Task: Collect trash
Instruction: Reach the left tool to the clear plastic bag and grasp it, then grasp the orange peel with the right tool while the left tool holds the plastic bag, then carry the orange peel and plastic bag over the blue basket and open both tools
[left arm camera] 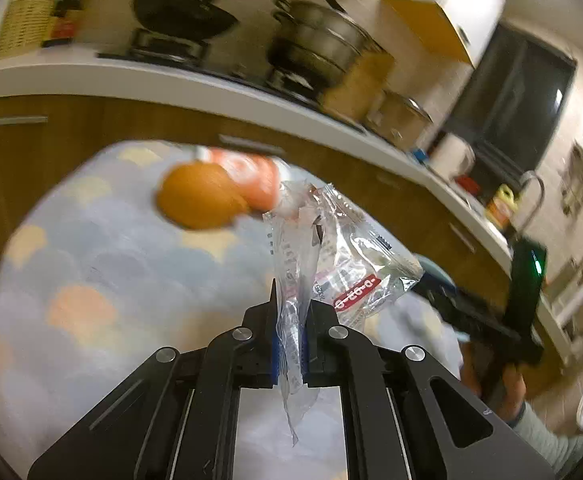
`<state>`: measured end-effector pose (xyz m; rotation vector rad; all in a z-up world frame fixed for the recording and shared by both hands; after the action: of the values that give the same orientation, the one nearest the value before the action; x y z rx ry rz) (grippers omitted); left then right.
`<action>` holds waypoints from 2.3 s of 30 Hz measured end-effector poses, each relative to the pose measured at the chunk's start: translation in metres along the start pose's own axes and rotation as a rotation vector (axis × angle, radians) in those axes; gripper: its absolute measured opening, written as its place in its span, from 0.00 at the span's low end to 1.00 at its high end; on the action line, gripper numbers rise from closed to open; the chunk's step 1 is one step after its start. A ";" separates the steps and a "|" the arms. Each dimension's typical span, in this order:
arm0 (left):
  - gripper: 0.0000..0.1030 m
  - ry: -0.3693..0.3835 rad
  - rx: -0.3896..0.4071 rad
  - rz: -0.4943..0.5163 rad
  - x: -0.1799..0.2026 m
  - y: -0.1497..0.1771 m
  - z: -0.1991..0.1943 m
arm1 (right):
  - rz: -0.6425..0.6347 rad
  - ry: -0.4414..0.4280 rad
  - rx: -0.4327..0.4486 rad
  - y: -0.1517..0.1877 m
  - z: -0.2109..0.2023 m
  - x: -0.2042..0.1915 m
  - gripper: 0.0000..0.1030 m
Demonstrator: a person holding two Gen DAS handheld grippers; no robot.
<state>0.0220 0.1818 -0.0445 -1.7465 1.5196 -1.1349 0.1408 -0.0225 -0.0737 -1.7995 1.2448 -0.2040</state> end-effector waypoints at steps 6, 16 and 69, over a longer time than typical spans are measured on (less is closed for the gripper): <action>0.05 -0.047 0.013 -0.045 -0.020 -0.003 0.003 | -0.017 -0.037 -0.145 0.016 0.024 -0.020 0.39; 0.05 -0.019 0.014 -0.050 -0.025 -0.008 0.015 | 0.004 -0.012 -0.206 0.008 0.072 -0.027 0.29; 0.07 0.282 -0.338 0.328 0.326 -0.020 0.289 | 0.402 0.553 0.009 -0.015 -0.074 0.341 0.04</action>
<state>0.2822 -0.1647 -0.0916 -1.5017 2.1836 -1.0300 0.2703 -0.3403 -0.1360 -1.4873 1.9587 -0.4972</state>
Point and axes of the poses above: each gripper's, at about its wrist camera, not at the fingertips, and z roughly the way its jaws point, x to its right, y to its underside, the point moved 8 cm from there along z, roughly the way its jaws point, and after that the axes turned 14 degrees about z, right-handed, at the moved point
